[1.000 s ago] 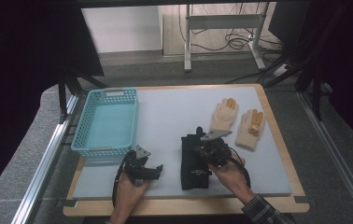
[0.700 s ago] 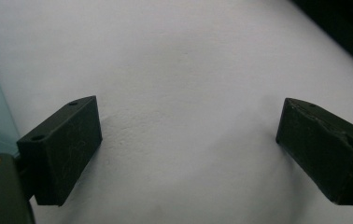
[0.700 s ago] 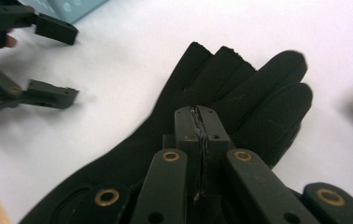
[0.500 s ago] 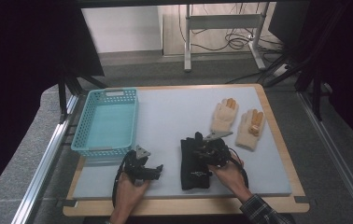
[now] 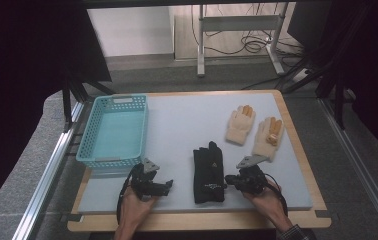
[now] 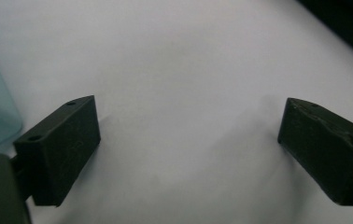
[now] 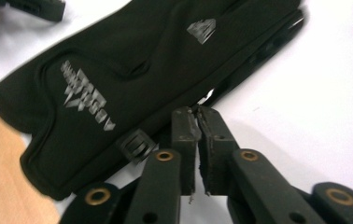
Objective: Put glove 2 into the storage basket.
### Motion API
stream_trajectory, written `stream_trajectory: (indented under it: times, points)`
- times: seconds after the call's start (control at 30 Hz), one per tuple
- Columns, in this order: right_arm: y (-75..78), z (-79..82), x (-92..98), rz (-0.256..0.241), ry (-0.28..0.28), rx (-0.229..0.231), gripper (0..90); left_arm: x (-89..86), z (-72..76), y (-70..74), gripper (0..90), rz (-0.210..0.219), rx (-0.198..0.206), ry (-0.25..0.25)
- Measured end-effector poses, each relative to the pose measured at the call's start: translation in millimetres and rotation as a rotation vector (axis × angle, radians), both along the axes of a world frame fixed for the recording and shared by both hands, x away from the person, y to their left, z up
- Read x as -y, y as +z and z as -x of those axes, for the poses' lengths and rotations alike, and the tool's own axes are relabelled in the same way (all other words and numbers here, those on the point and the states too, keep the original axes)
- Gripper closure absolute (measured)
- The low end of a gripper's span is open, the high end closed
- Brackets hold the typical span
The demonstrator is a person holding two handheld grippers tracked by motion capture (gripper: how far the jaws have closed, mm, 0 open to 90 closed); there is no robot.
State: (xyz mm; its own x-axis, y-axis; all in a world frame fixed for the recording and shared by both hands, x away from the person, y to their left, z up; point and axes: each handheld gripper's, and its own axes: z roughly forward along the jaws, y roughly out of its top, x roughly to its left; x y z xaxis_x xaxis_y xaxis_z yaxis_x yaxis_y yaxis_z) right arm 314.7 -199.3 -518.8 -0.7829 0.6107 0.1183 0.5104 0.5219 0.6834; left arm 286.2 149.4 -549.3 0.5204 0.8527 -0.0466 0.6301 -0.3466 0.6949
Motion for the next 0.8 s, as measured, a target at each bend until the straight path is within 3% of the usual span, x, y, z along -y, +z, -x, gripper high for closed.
stream_trajectory:
  times: [0.2,0.47,0.5,0.67,0.8]
  points:
    - [-8.3,4.0,-8.9,-0.006,0.04,0.016,87.0,-10.7,3.0,-1.2,1.0,-0.005,-0.006,0.015]
    - [-12.0,4.9,-41.1,-0.022,0.083,0.023,86.3,-26.7,4.4,-2.3,1.3,-0.004,-0.001,-0.008]
    - [-12.8,4.8,-53.0,-0.02,0.088,0.031,85.3,-28.6,4.6,-2.8,1.9,0.001,0.002,-0.012]
    - [-14.2,3.3,-76.0,-0.005,0.113,0.067,82.0,-27.5,5.0,-3.7,1.5,0.005,0.005,-0.001]
    - [-14.1,3.1,-81.9,0.004,0.117,0.075,81.3,-26.8,6.5,-4.6,1.6,0.012,0.013,0.014]
